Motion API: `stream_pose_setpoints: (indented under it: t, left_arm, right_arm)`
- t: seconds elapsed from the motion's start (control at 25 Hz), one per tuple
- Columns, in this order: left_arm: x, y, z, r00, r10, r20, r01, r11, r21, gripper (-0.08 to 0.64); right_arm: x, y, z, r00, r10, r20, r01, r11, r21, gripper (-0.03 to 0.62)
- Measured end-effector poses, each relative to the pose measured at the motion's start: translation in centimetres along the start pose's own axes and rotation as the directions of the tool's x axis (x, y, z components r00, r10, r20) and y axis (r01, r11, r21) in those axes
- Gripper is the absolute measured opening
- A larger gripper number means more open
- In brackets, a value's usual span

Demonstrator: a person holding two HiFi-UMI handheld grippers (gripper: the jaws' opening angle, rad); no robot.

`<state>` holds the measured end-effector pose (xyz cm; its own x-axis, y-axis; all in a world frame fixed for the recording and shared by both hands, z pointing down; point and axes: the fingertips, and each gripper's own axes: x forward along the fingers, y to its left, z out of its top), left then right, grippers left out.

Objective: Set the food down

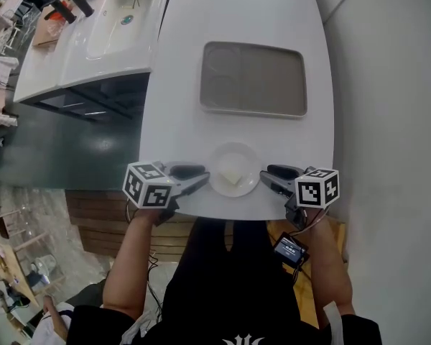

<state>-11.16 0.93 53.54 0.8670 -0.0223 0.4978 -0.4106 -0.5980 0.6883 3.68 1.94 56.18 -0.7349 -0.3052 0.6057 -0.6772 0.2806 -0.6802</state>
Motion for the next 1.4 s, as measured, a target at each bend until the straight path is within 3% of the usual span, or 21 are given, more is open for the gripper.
stream_pose_setpoints:
  t: [0.36,0.56,1.0,1.4]
  left_arm:
    - [0.9,1.9,-1.3,0.992,0.086,-0.091,-0.096,0.989,-0.111,0.089]
    - [1.2,2.4,-1.9,0.983,0.118,-0.144,-0.137,0.981,-0.135,0.089]
    - [2.2,2.5,-1.7,0.982,0.062,-0.181,-0.101,0.971,-0.215,0.094]
    - [2.6,2.9,-1.8,0.972,0.026,-0.235,-0.084,0.967,-0.239,0.088]
  right_arm:
    - [0.9,-0.6,-0.3,0.995,0.039,-0.096,-0.036,0.999,0.030,0.136]
    - [1.5,-0.5,-0.5,0.989,0.041,-0.141,-0.037,0.999,0.029,0.132]
    - [2.1,-0.5,-0.5,0.979,0.071,-0.193,-0.050,0.992,0.112,0.109]
    - [2.6,-0.4,-0.4,0.970,0.100,-0.222,-0.054,0.977,0.205,0.079]
